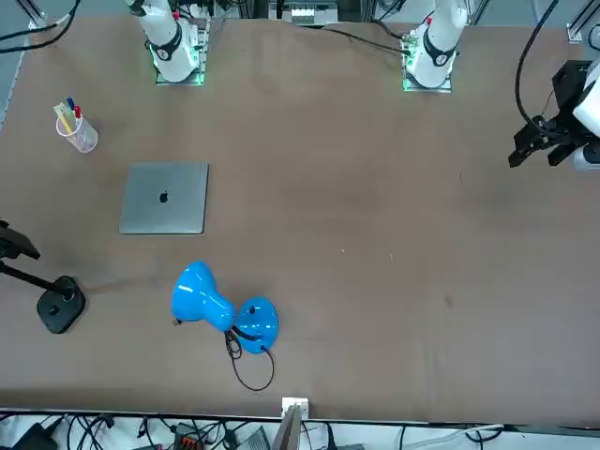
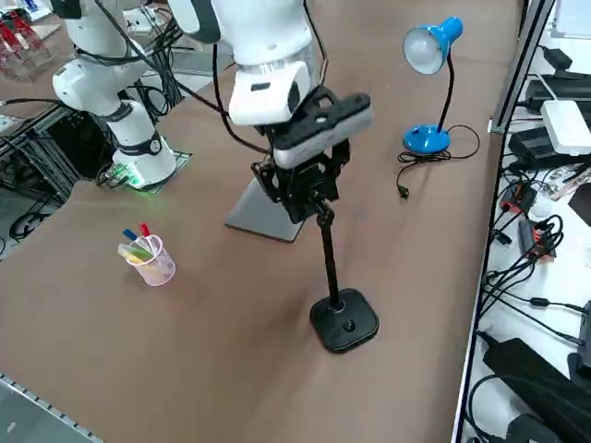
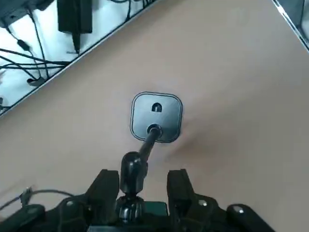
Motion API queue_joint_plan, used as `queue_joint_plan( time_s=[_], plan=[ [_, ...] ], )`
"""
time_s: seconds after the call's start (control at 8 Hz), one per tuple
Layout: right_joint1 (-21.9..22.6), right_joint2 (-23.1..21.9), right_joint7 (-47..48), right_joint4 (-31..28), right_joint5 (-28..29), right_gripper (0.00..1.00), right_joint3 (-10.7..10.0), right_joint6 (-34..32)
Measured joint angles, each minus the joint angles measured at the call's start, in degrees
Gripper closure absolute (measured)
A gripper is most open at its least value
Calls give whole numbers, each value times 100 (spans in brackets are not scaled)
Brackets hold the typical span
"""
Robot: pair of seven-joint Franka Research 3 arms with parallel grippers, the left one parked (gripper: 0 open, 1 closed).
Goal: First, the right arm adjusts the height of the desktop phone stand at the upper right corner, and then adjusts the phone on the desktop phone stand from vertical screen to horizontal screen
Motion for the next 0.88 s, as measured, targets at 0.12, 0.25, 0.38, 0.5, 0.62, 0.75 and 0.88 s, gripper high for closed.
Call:
queue_joint_plan(
  time_s=[0.12,0.25,0.38,0.5,0.62,0.75,0.88],
  plan=[
    [8,18,184,0,-3,37,5,0],
    [17,18,325,1,-4,41,7,-7],
    [32,19,384,0,-4,45,9,-15],
    [46,19,404,0,-4,47,10,-25],
    [53,24,418,-2,-5,52,10,-34],
    [57,35,429,-13,-5,53,10,-45],
    [62,52,441,-26,-5,53,10,-47]
  ],
)
